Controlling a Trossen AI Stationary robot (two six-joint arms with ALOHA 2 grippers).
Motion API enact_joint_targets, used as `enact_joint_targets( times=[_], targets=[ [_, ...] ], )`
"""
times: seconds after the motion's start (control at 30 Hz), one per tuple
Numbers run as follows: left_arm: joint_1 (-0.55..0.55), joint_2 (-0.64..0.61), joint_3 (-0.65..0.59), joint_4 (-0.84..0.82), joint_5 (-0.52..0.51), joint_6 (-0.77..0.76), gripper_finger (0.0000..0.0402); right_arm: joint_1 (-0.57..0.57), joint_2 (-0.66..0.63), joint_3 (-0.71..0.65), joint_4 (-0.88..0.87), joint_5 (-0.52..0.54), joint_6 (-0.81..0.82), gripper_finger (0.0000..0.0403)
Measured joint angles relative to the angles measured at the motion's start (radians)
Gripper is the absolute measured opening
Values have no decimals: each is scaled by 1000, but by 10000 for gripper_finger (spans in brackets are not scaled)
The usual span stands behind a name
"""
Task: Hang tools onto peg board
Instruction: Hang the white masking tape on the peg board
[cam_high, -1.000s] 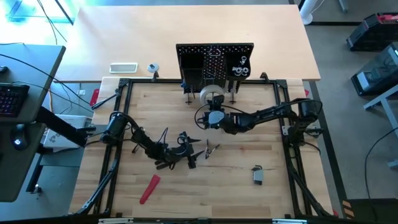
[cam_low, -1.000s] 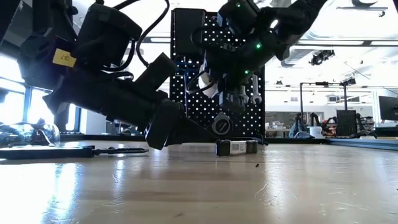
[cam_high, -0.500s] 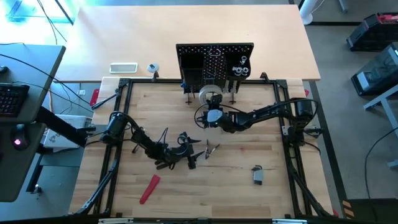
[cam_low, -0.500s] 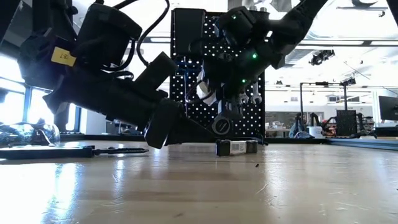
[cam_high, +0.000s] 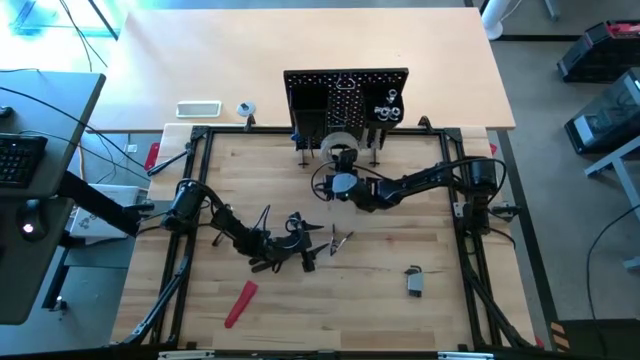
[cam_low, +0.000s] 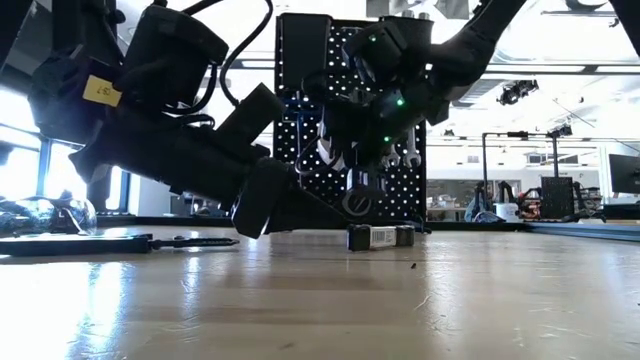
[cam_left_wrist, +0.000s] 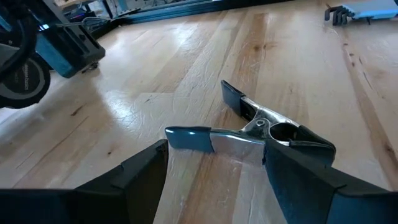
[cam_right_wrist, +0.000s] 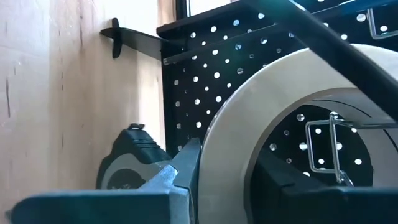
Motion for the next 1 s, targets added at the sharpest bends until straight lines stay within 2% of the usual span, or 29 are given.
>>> enact_joint_targets(
  times=[0.3,1.0],
  targets=[
    [0,0,0,0,0,-1,255,1,0,-1,-10,-12,48,116],
    [0,0,0,0,0,-1,255,33,0,-1,-30,-31,82,124]
  ],
)
